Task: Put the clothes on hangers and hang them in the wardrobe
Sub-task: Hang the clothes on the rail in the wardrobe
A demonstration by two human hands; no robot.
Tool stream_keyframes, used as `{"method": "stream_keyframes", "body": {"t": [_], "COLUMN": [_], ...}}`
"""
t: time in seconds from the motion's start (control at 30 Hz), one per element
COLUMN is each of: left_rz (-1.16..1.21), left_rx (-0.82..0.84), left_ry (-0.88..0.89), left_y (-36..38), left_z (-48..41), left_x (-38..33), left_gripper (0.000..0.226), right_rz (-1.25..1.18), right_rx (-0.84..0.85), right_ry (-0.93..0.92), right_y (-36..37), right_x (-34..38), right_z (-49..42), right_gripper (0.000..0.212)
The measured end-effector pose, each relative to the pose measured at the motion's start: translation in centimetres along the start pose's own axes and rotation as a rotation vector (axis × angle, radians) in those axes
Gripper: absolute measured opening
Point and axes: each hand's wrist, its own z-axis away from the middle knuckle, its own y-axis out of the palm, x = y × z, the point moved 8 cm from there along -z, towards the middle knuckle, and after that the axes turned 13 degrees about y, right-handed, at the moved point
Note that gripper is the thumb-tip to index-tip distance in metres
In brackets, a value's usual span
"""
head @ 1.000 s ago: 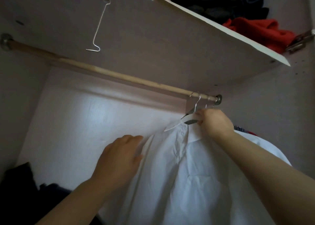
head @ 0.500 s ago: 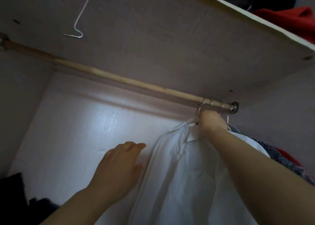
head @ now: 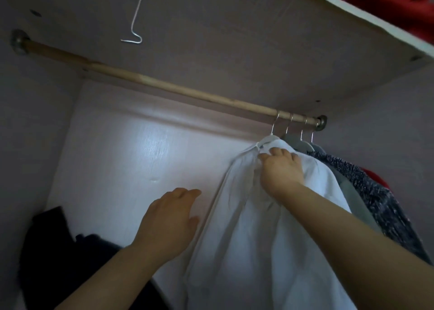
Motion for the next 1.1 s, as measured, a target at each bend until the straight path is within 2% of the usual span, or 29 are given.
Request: {"method": "stream_keyframes", "body": {"t": [0.07,0.3,0.4,0.6,0.83,1.0,1.1], "left_rz": [0.029,0.15,0.181,0.232,0.248,0.328,0.395], "left_rx": [0.037,0.208,0.273,0.456,0.69,0.83,0.908], "left_ry": [-0.004,-0.074,-0.1,-0.17,-0.212,-0.181,-0.087], "left_y": [-0.2,0.7,1.3,2.7,1.2,-1.1,-2.8], "left_z": [1.4,8.6,12.7,23.4,37.7,46.8,50.8], "left_x": [-0.6,-2.9,-4.5,-8.4,-17.0,-26.2,-32.5], "left_gripper": [0.053,0.049,0.043,0.047,0.046,0.04,0.041], "right_rz": [-0.051,-0.156,-0.167,-0.195,-0.139,-0.089,-0.064], "right_rx": [0.043,0.348,0.466,0.66,0.79,0.923,0.992], "right_ry": [-0.038,-0.174,-0.158,-0.064,0.039,0.146,0.273], "right_y": [0.5,3.5,4.8,5.1,0.5,-5.4,-9.8], "right_x": [0.5,1.6,0.7,-3.2,-10.4,-16.8,-20.9], "right_z": [3.1,18.8,26.4,40.9,56.4,67.9,74.1], "right_gripper": [0.045,0.051,0.053,0.05,0.036,0.039,0.046]}}
